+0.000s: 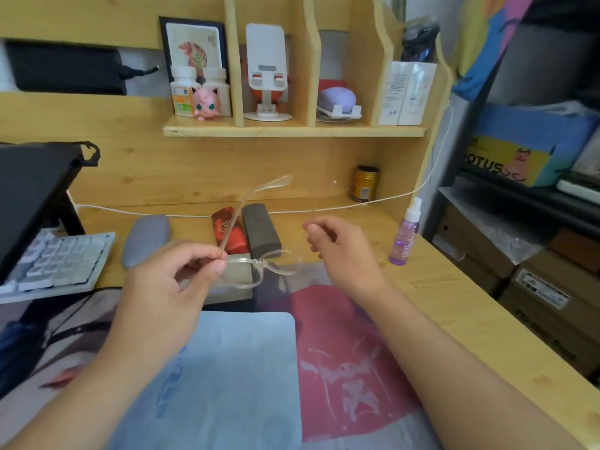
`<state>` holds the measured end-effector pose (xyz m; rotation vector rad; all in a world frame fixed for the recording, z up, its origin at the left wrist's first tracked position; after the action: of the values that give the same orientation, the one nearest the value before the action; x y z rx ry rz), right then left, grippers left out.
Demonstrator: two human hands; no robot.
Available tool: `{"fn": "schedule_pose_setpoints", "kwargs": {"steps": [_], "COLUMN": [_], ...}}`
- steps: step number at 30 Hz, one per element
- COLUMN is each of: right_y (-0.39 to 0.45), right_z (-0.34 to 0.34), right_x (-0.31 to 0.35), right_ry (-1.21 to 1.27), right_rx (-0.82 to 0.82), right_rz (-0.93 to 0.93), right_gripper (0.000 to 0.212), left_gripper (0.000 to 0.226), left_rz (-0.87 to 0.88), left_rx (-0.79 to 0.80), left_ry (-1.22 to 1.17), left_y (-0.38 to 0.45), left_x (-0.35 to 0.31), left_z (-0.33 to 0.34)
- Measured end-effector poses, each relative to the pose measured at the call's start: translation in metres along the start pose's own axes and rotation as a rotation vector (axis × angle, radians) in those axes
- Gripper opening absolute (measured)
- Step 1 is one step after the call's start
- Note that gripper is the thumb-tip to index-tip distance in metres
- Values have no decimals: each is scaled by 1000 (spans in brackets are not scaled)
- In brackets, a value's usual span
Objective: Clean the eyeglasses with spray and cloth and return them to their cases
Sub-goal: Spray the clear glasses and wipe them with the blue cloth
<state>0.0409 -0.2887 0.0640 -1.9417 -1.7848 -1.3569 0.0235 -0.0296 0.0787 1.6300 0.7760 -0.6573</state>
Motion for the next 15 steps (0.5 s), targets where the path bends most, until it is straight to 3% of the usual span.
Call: {"fn": "schedule_pose_setpoints", "kwargs": {"steps": [2,4,5,6,9,12,15], "right_y": [1,-10,-13,-12,7,7,8], "right_z": [-34,-86,-105,-115,-105,-99,-94], "right_x": [2,-9,-23,-40,-92,-100,-80], "right_ry": [-185,-304,-314,-310,-249,-123,51], "right_rx": [-281,-664,-772,-782,-513,-455,-414], "right_rz": [-45,71,163,244,388,363,299], "right_gripper": [17,22,27,34,41,21,20], "left_gripper": [25,25,26,26,28,31,32], "left_rz": [-60,-88,-94,-100,-109,-108,-126], "left_rx": [-31,-42,-48,-54,-63,-75,-105], "left_ry": [-58,-79,-79,-79,-80,-84,-104], "left_y": [0,0,0,-1,-1,-1,-1], "left_x": [7,11,14,15,19,20,25], "left_z": [-3,-3,-4,-4,-4,-4,-8]}}
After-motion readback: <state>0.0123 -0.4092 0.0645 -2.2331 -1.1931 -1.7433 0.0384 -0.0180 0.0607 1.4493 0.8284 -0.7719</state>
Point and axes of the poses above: each hand's wrist, its own y-axis towards the middle knuckle, its own z-axis out of the palm, x = y × z, the point moved 10 cm from there along y, towards the middle knuckle, and after that the axes turned 12 degrees about -y, right-handed, at the moved point
